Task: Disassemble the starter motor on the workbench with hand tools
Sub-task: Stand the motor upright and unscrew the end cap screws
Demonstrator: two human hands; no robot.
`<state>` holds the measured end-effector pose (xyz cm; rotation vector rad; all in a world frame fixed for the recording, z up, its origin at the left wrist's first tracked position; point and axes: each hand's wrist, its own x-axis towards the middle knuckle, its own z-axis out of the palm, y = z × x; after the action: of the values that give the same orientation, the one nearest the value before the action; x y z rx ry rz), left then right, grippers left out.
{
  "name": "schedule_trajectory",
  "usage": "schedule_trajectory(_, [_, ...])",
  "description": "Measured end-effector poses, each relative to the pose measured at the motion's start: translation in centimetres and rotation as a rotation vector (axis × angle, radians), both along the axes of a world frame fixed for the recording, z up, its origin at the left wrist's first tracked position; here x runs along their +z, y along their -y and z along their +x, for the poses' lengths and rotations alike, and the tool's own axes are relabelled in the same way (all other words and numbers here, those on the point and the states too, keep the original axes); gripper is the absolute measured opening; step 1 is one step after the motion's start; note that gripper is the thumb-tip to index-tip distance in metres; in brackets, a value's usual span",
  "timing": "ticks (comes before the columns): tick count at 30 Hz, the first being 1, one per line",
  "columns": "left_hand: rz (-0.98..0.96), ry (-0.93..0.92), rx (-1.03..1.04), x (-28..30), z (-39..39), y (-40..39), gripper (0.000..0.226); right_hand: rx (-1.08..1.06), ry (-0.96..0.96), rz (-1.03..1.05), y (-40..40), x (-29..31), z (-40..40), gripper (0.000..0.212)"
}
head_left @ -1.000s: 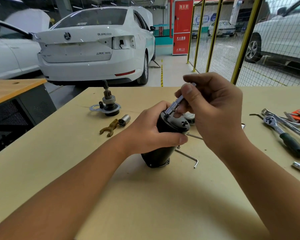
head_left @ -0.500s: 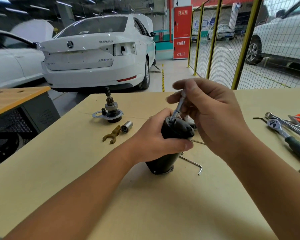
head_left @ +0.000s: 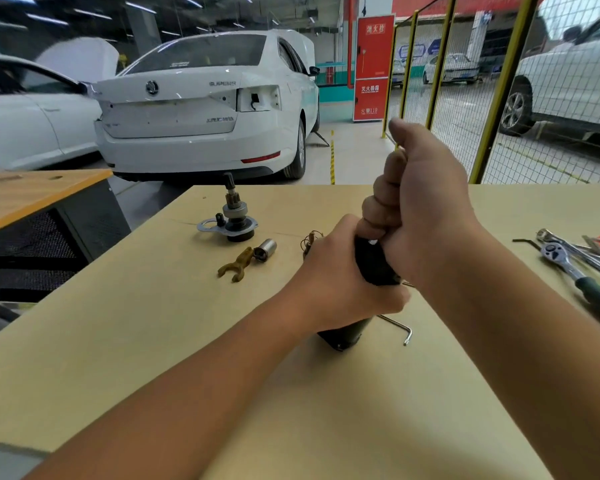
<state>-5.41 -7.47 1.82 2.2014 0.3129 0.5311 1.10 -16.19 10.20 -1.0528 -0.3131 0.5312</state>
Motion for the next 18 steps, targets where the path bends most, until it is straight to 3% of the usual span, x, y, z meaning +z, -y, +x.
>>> schedule_trajectory(3, [-0.027,0.021,-0.027,0.0,-0.1,-0.1,0.054,0.079,0.039,0.037,-0.2,0.1,0.1,0.061])
schedule_trajectory(9, [-0.119,0.067,-0.207,-0.1,-1.0,-2.0,0.047,0.563,0.255,0.221,-0.2,-1.6,0.4,0.055])
schedule_trajectory(13, [-0.162,0.066,-0.196,-0.2,-1.2,-2.3,0.050,0.493,0.424,0.085,-0.8,-1.6,0.2,0.046])
schedule_trajectory(18, [-0.209,0.062,-0.218,-0.8,-1.3,-2.8,0.065,0.121,1.122,-0.446,0.1,-1.3,0.9,0.038])
